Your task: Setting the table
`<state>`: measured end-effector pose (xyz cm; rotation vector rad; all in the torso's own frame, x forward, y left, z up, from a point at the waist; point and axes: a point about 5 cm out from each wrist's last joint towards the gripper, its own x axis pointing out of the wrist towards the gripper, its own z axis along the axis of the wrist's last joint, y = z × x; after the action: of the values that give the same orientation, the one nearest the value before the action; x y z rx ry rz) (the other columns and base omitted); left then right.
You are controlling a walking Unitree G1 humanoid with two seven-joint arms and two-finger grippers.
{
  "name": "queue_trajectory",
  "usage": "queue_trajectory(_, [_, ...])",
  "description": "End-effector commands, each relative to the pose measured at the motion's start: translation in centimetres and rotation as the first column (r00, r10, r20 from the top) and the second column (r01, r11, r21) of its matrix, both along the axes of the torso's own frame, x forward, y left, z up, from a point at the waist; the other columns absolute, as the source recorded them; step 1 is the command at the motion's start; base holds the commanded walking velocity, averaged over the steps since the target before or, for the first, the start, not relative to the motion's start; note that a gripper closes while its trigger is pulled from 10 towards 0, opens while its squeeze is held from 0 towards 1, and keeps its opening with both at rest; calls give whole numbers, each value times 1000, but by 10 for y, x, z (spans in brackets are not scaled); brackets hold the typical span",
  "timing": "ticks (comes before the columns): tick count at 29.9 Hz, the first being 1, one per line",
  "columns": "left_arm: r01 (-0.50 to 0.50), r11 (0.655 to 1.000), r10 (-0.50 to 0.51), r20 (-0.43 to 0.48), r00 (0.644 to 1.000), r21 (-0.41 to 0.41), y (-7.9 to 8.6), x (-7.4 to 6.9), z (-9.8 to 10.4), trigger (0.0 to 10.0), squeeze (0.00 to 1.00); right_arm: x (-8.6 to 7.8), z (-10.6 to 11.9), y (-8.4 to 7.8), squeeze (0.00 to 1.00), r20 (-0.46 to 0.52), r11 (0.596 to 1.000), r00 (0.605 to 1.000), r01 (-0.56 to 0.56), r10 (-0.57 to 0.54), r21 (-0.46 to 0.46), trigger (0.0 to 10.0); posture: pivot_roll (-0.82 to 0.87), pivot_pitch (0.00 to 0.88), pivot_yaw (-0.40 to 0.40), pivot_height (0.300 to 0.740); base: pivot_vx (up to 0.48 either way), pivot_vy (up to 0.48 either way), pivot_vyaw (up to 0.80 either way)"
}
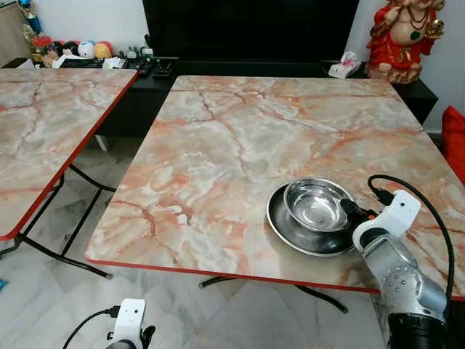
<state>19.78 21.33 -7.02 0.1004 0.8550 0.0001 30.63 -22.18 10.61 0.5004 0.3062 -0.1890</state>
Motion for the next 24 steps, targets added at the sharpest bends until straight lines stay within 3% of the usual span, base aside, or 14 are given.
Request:
queue_trajectory(1, [-7, 1000, 7, -22, 1000, 6, 3, -5, -2, 10000, 0, 0, 8, 1, 0, 52, 999, 999, 5, -3, -42, 10000, 27, 0, 28, 740, 0, 0, 0])
queue_trajectory(7, [-10, 1000, 10, -19, 1000, 7, 3, -5, -2, 10000, 0, 1, 30, -3, 0, 212, 965, 977, 72, -18, -254, 10000, 25, 0, 27, 740, 0, 0, 0])
queue_trajectory(8, [-11, 1000, 11, -19, 1000, 7, 3, -5, -2, 10000, 0, 1, 33, -4, 0, 227, 946, 974, 90, -18, -311, 10000, 23, 0, 27, 740, 0, 0, 0])
queue_trajectory(9, [-10, 1000, 10, -19, 1000, 7, 3, -5, -2, 10000, 0, 0, 37, 3, 0, 246, 874, 969, 88, 37, -479, 10000, 23, 0, 27, 740, 0, 0, 0])
queue_trajectory(10, [-10, 1000, 10, -19, 1000, 7, 3, -5, -2, 10000, 0, 0, 37, 3, 0, 246, 874, 969, 88, 37, -479, 10000, 23, 0, 27, 740, 0, 0, 0])
queue_trajectory(11, [-10, 1000, 10, -19, 1000, 7, 3, -5, -2, 10000, 0, -1, 38, 13, 0, 263, 865, 962, 64, 80, -498, 10000, 29, 0, 23, 740, 0, 0, 0])
queue_trajectory(14, [-13, 1000, 13, -19, 1000, 6, 3, -5, -3, 10000, 0, -4, 30, 21, 0, 242, 884, 967, 41, 83, -466, 10000, 32, 0, 20, 740, 0, 0, 0])
queue_trajectory(17, [-17, 1000, 17, -20, 1000, 7, 3, -7, -3, 10000, 0, -6, 29, 23, 0, 283, 883, 957, 79, 63, -463, 10000, 29, 0, 20, 740, 0, 0, 0])
queue_trajectory(21, [-19, 1000, 19, -21, 1000, 9, 4, -8, -3, 10000, 0, -9, 34, 25, 0, 356, 841, 932, 138, 69, -523, 10000, 26, 0, 19, 740, 0, 0, 0])
queue_trajectory(24, [-23, 1000, 23, -23, 999, 6, 5, -9, -4, 10000, 0, -13, 32, 21, 0, 374, 839, 927, 172, 40, -517, 10000, 27, 0, 17, 740, 0, 0, 0])
